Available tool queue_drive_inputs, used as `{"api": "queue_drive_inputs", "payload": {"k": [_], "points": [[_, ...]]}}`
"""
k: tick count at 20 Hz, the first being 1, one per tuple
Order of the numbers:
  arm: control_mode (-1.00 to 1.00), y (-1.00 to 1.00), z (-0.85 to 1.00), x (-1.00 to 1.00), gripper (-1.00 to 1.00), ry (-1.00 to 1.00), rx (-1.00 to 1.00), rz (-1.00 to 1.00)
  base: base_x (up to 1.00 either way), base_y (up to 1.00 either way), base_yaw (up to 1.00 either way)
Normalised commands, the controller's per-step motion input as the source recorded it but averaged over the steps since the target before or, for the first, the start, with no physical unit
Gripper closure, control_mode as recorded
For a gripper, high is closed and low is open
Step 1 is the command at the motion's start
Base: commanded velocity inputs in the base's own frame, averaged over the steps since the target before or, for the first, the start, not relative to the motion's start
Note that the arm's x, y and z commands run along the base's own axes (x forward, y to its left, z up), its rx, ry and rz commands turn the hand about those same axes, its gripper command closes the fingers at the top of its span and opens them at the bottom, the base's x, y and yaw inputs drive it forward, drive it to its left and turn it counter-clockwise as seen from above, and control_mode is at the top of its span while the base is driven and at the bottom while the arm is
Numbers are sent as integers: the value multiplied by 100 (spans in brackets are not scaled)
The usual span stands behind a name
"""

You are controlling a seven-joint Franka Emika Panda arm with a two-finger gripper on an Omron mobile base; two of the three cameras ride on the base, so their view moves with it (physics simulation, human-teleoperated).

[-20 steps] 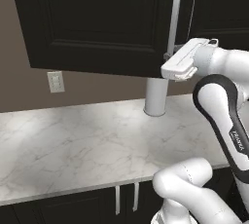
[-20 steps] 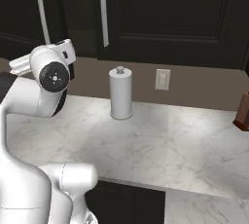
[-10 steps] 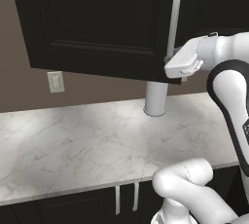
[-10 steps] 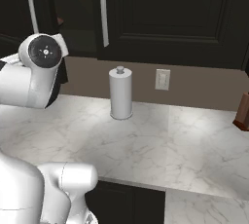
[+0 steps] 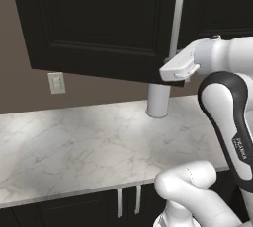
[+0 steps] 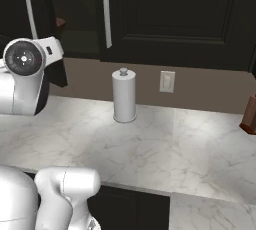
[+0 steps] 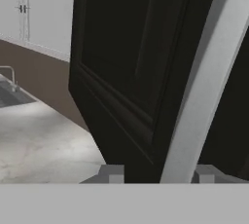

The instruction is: Move the bowls from the cabinet to the plates on the dining table.

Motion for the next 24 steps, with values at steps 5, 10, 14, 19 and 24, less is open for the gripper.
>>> {"api": "queue_drive_inputs", "payload": {"k": [5, 10, 14, 19, 24], "points": [[-100, 92, 0, -31, 100, 31, -25, 11, 0, 0, 0], [-100, 87, 0, -31, 100, 35, -21, 11, 0, 0, 0], [-100, 94, 0, -53, 100, 30, -18, 10, 0, 0, 0], [-100, 27, 0, -87, 100, -5, -2, 2, 0, 0, 0], [-100, 29, 0, -71, 100, -1, 0, 1, 0, 0, 0]]}}
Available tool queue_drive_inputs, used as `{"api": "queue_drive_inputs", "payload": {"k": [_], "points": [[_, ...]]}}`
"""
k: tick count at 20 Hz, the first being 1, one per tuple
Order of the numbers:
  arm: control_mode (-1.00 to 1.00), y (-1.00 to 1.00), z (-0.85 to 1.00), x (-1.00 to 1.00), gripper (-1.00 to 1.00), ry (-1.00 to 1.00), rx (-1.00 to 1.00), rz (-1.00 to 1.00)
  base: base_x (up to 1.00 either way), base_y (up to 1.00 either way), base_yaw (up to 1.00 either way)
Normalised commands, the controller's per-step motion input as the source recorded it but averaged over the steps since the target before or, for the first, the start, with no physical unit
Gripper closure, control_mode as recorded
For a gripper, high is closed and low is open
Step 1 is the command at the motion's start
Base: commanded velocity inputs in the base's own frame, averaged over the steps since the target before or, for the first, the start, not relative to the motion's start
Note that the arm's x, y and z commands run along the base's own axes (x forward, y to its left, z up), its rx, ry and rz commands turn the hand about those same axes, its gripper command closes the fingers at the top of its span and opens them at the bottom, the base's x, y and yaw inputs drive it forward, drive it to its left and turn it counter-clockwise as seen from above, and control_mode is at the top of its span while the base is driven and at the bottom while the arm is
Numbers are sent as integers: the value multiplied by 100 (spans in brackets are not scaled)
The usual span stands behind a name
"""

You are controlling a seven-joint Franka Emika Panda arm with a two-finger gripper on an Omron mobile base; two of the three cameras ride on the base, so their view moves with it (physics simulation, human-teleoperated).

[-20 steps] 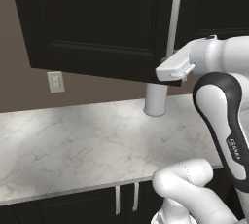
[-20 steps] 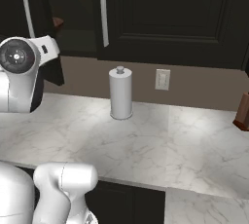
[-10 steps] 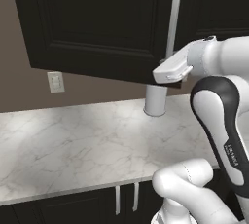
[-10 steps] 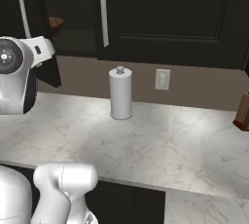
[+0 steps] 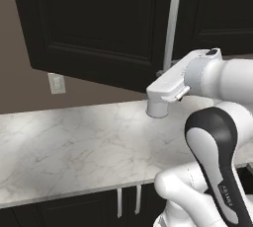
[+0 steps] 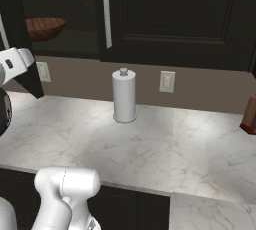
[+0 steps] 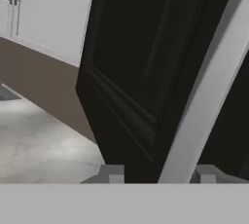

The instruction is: Move the bowls from the cabinet to the plates on the dining table.

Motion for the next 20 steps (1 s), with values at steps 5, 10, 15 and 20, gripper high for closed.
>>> {"api": "queue_drive_inputs", "payload": {"k": [5, 10, 15, 20], "points": [[-100, 5, 0, -5, 100, 0, 1, 0, 0, 0, 0], [-100, 2, 0, 0, -100, 3, 0, 0, 0, 0, 0], [-100, 0, 2, -27, -100, 5, 0, -1, 0, 0, 0], [-100, -17, 5, -92, -100, 0, 0, 0, 0, 0, 0]]}}
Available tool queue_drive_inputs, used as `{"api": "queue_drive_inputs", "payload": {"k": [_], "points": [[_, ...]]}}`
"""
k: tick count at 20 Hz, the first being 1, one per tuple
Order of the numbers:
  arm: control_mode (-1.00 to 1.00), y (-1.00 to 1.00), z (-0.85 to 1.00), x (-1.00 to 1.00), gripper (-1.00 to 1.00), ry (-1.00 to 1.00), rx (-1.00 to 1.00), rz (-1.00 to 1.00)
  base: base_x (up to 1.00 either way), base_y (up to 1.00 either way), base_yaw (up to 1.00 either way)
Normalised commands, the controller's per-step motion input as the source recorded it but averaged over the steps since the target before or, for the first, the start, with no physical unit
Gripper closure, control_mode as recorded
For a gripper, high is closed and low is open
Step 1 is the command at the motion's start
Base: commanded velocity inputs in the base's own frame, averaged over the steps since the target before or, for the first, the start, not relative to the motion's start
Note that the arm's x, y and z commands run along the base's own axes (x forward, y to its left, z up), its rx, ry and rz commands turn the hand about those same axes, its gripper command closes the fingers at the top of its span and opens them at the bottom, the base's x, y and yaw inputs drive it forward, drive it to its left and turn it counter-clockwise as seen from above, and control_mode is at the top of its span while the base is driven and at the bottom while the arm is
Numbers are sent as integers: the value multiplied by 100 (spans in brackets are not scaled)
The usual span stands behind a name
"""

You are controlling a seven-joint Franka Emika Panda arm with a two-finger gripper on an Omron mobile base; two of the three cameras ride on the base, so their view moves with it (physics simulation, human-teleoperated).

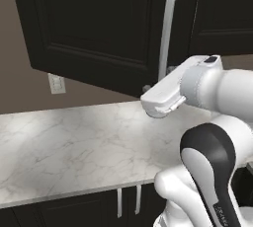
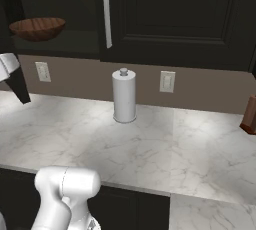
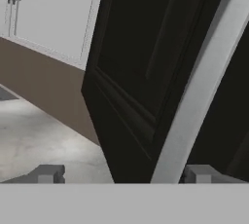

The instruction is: Move the bowls from the cabinet to the plates on the dining table.

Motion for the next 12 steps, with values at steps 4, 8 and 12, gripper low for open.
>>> {"api": "queue_drive_inputs", "payload": {"k": [4, 8, 12], "points": [[-100, -25, 22, -67, -100, 0, 0, -3, 0, 0, 0], [-100, -30, 39, -34, -100, 0, 0, -5, 0, 0, 0], [-100, -72, 46, -25, -100, 1, 0, -13, 0, 0, 0]]}}
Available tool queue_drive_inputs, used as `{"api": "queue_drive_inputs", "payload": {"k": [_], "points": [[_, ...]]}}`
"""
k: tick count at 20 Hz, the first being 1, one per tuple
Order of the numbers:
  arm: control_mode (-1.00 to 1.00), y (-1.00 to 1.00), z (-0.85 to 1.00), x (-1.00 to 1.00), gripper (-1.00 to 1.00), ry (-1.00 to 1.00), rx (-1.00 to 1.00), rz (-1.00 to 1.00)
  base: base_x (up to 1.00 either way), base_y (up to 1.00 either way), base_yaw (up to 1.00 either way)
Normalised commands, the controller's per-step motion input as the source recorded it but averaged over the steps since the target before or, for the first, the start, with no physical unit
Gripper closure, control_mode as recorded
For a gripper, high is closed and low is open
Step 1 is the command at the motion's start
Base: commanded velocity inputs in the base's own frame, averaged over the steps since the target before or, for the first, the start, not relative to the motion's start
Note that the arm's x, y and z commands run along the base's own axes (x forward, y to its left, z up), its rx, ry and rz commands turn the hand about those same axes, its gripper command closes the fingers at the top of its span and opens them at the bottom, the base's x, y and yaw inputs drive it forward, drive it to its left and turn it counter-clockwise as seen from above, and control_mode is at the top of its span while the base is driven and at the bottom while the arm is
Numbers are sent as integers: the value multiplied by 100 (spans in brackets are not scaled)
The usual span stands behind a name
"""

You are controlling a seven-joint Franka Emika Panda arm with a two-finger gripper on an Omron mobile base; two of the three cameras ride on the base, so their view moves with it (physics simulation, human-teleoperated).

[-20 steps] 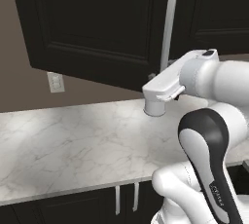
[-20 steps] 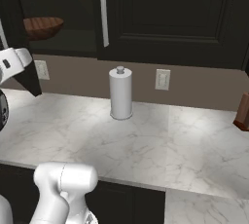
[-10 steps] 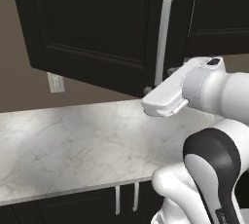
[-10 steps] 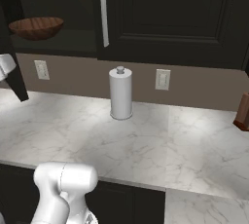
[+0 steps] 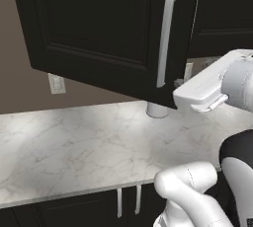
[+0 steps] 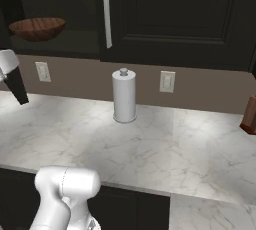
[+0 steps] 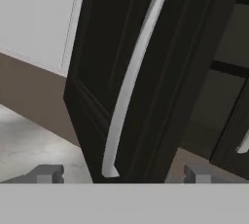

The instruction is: Move the bowls from the cabinet to the plates on the dining table.

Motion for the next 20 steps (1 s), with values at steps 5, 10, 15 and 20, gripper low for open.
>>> {"api": "queue_drive_inputs", "payload": {"k": [5, 10, 15, 20], "points": [[-100, -86, 20, -8, -100, 14, 0, -19, 0, 0, 0], [-100, -60, 6, 0, -100, 20, 6, -25, 0, 0, 0], [-100, -30, 0, 9, -100, 7, 15, -24, 0, 0, 0], [-100, -18, -1, 36, -100, 0, 36, -22, 0, 0, 0]]}}
